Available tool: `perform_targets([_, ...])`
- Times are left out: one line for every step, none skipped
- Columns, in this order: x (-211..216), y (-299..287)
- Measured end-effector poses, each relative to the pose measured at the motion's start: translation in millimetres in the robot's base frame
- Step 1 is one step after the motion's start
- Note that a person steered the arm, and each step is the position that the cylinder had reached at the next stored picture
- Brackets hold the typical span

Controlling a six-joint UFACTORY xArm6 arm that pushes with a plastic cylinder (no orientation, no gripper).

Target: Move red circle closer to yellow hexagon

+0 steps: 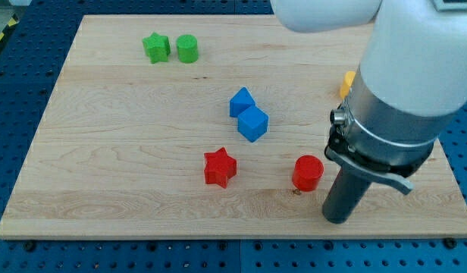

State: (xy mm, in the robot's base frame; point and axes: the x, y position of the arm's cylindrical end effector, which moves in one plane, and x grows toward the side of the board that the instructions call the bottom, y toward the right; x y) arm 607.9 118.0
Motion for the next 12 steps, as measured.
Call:
perform_targets([-0.4, -28.1])
perform_targets([-8.0, -40.4])
perform_targets([-8.6, -43.4])
perform_targets([-21.2, -48.6])
perform_targets([-22.6, -42.9])
perform_targets([-24.1, -36.9])
perform_targets([-30.9, -36.3])
perform_targets([-30.9, -36.7])
perform_targets([-33.5, -42.0])
perform_targets([-38.0, -53.0])
perform_targets([-39.4, -53.0])
perform_targets([-40.5, -53.0])
